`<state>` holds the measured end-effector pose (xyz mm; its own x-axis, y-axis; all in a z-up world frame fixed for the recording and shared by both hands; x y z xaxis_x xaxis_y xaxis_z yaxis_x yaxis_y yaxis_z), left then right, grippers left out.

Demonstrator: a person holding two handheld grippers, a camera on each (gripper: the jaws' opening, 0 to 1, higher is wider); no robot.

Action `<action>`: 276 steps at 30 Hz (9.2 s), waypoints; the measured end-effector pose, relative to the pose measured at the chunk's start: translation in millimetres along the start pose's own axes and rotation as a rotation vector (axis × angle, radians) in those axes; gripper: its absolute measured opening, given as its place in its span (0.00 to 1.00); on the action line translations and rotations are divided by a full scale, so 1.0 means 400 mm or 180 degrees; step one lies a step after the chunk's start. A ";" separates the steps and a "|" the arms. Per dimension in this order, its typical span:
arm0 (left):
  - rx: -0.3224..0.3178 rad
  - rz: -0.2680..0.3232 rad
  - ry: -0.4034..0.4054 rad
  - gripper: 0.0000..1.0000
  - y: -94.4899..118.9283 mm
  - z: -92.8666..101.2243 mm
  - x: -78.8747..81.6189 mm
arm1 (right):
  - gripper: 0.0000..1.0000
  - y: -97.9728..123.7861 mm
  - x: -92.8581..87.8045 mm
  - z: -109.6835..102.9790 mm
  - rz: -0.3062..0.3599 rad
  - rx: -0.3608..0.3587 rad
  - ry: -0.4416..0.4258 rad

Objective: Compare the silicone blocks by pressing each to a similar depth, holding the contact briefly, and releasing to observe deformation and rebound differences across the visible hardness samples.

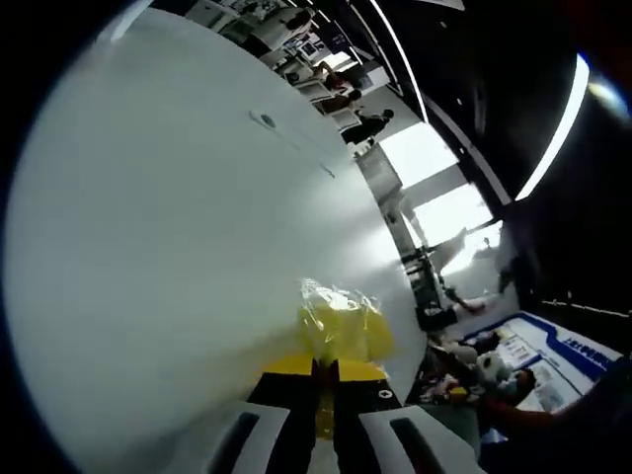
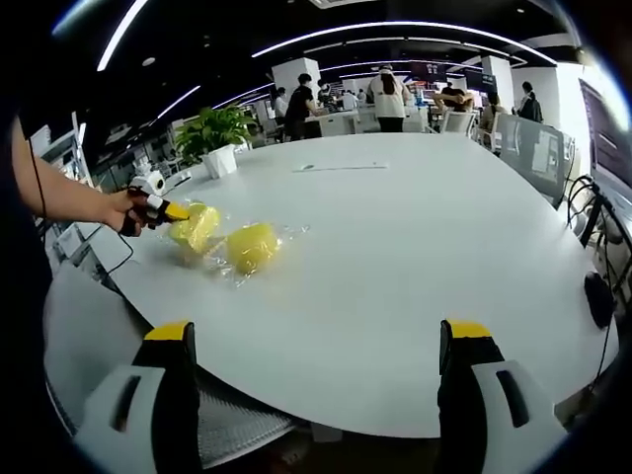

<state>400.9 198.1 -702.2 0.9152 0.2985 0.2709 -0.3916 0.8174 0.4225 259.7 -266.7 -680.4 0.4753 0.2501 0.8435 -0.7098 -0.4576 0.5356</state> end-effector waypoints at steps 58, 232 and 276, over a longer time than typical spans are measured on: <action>-0.1385 0.1119 -0.1855 0.02 0.277 0.589 0.012 | 0.91 0.071 0.657 -0.166 0.1505 0.1703 0.0643; -0.1510 0.1050 -0.1910 0.01 0.328 0.627 0.025 | 0.97 0.100 0.643 -0.116 0.1756 0.0854 0.0831; -0.0593 0.0463 -0.0484 0.01 0.151 0.199 -0.014 | 0.97 0.140 0.315 0.029 0.1334 -0.0083 0.0218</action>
<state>364.6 206.5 -609.5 0.8202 0.3535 0.4497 -0.4808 0.8520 0.2073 286.1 -270.6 -544.5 0.1077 0.1036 0.9888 -0.8476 -0.5102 0.1458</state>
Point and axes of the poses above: the point that each gripper's makers call its tool centre point, and the gripper's own axes: y roughly backward along the fingers, z roughly to its right, x roughly out of its top, the point moved 10 cm from there along y, roughly backward along the fingers, and after that the axes turned 10 degrees about y, right-handed, at the moved point
